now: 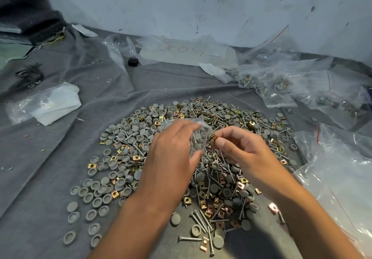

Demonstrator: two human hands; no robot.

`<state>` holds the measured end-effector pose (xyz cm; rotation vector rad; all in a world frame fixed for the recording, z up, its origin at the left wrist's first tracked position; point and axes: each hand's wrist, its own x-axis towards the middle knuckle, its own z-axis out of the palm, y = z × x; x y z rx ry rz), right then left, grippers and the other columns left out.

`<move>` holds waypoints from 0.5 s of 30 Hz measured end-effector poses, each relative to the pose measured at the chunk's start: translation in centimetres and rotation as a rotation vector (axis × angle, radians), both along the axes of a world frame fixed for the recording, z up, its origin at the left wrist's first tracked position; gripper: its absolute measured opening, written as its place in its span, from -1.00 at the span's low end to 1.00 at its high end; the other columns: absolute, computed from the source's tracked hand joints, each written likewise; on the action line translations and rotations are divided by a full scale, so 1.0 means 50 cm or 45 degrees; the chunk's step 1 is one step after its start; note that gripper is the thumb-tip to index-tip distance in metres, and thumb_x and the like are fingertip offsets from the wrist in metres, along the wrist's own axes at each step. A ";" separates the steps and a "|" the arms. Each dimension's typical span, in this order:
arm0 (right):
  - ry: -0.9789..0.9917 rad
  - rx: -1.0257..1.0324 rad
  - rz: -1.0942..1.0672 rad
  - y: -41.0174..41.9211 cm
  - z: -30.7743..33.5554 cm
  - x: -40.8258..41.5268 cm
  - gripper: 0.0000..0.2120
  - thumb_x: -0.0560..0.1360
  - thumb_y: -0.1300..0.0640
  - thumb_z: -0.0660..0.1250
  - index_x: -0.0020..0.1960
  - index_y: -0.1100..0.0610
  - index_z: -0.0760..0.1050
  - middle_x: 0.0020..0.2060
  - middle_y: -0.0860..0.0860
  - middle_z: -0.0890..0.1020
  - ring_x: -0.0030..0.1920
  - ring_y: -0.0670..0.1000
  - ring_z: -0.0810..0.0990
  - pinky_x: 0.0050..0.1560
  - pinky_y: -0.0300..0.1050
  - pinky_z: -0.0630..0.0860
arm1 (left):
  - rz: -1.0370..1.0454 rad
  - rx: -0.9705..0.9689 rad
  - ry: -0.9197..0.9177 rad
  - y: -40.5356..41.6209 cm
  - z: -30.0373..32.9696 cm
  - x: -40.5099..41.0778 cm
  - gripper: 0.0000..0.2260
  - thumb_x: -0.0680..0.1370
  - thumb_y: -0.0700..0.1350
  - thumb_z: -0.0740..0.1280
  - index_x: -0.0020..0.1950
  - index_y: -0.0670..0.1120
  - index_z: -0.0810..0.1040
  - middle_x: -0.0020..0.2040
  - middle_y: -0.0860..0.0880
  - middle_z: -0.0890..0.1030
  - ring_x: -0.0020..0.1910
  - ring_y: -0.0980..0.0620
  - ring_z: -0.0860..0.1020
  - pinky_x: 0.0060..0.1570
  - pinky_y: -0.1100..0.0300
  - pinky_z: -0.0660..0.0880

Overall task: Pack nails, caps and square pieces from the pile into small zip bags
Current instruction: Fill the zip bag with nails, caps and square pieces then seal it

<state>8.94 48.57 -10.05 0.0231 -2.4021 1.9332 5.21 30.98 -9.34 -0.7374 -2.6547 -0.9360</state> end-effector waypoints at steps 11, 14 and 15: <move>0.286 0.320 -0.288 -0.018 -0.016 0.003 -0.94 0.56 0.11 0.40 0.00 -0.03 0.59 -0.16 -0.14 0.66 -0.20 -0.12 0.62 -0.23 -0.31 0.51 | -0.002 -0.025 -0.004 0.001 -0.001 0.000 -0.46 0.43 -0.04 0.52 0.40 0.04 0.48 0.30 0.15 0.52 0.23 0.20 0.49 0.34 0.09 0.46; 0.465 0.513 -0.274 -0.036 -0.012 0.005 -0.89 0.53 0.22 0.44 0.01 0.07 0.59 -0.23 -0.17 0.65 -0.20 -0.18 0.64 -0.24 -0.42 0.50 | -0.012 -0.031 -0.012 0.002 -0.002 0.000 -0.45 0.44 -0.03 0.51 0.41 0.05 0.47 0.32 0.15 0.51 0.26 0.19 0.49 0.35 0.08 0.46; 0.527 0.595 -0.284 -0.041 -0.011 0.005 -0.88 0.51 0.23 0.46 0.02 0.09 0.61 -0.21 -0.20 0.65 -0.19 -0.21 0.64 -0.22 -0.44 0.50 | -0.012 -0.031 -0.011 0.002 -0.002 0.000 -0.45 0.44 -0.03 0.51 0.41 0.04 0.47 0.32 0.14 0.51 0.27 0.18 0.49 0.35 0.07 0.46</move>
